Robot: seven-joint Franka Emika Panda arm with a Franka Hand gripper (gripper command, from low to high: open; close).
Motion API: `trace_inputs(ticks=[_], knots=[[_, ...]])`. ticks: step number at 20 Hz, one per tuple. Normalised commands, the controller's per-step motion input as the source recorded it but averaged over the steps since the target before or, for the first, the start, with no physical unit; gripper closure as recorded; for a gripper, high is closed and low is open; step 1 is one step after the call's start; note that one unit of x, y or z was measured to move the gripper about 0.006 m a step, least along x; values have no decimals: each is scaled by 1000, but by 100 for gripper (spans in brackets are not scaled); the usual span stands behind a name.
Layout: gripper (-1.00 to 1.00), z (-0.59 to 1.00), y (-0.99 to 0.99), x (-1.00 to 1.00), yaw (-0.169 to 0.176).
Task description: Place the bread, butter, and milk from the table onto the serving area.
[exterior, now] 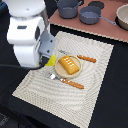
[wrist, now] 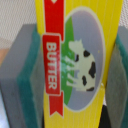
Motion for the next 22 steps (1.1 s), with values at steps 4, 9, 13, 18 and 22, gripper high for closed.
trace_inputs(ticks=[4,9,13,18,22], knots=[[100,0,-596,710,-32],[100,-5,-581,727,-34],[100,-132,-476,807,-40],[100,-261,-293,756,-39],[-100,-56,-169,738,-32]])
